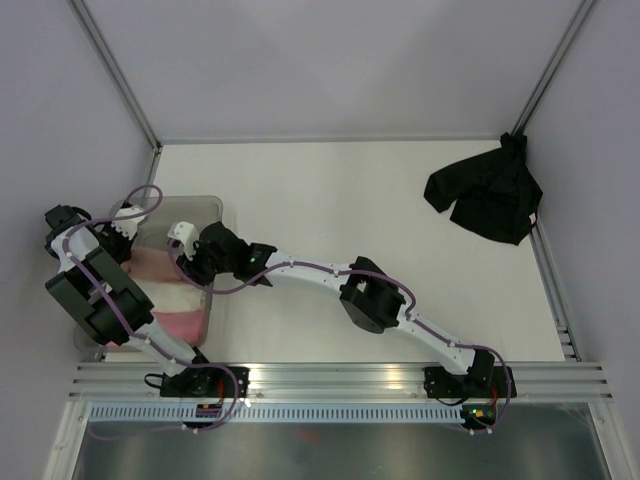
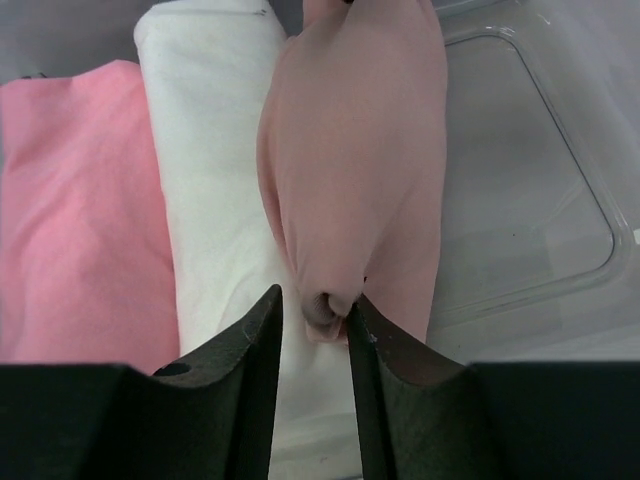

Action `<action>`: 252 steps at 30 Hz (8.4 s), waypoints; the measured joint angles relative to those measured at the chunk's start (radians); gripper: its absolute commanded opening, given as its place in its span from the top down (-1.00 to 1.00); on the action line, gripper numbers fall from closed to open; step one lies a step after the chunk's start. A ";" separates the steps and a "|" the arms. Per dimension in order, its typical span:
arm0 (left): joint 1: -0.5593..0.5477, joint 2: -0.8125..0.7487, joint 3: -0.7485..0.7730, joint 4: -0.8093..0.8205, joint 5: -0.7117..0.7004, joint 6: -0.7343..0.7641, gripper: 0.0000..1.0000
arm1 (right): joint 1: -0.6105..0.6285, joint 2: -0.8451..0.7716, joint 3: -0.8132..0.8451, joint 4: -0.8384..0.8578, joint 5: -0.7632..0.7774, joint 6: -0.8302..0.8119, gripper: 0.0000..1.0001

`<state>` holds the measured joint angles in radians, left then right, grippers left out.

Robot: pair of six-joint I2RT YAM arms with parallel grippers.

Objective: Roll the t-shirts
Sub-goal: Place the rolled tshirt into the container

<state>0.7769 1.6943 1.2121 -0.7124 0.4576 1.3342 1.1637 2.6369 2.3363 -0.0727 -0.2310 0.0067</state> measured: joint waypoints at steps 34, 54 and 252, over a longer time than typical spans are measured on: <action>-0.030 -0.098 -0.017 -0.019 -0.058 0.098 -0.24 | -0.057 -0.098 -0.107 0.081 -0.024 0.371 0.77; -0.273 -0.164 0.077 -0.189 0.083 -0.087 -0.29 | -0.068 -0.077 -0.134 0.084 0.027 0.436 0.46; -1.596 -0.650 -0.438 -0.010 -0.157 -0.886 0.12 | -0.754 -1.510 -1.400 -0.374 0.962 0.548 -0.39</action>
<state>-0.8188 1.0443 0.7746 -0.7223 0.3004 0.4484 0.4099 1.1271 0.9367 -0.4469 0.7315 0.5549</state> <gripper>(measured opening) 0.439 0.686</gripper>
